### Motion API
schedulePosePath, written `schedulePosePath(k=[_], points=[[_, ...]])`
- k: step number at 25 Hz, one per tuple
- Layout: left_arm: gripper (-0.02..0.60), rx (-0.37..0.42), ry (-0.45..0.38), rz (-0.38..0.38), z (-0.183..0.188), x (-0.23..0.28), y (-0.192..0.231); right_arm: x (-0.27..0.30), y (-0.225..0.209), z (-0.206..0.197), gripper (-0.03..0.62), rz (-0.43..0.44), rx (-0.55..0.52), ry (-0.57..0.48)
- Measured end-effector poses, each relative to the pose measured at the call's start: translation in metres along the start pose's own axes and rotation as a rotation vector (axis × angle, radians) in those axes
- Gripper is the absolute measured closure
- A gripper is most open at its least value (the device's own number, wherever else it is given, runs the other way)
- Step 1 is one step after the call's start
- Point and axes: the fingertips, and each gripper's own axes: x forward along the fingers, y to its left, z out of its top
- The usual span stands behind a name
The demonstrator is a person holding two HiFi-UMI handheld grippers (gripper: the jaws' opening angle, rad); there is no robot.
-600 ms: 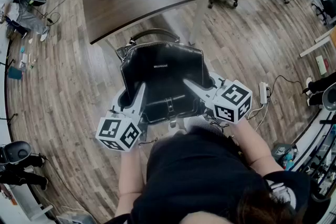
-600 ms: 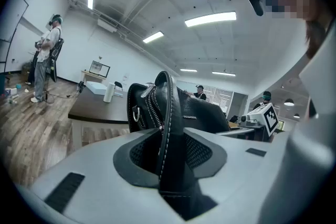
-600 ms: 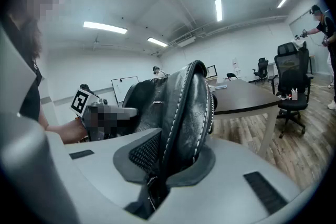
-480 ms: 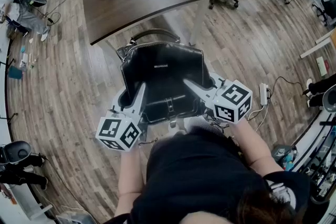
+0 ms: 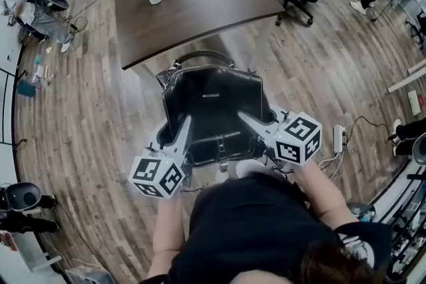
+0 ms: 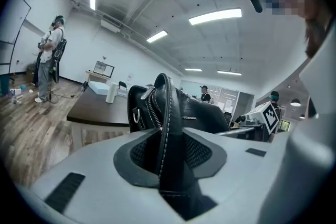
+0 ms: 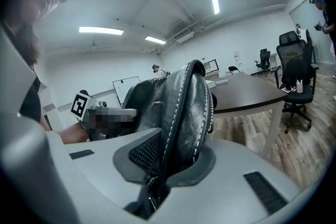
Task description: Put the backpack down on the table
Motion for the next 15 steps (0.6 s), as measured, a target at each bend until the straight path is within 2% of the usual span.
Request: schedulePosePath(k=[15], points=[[0.446, 0.006, -0.018, 0.078, 0.03, 0.067, 0.015, 0.024, -0.069, 0.039, 0.537, 0.069, -0.005, 0.0]])
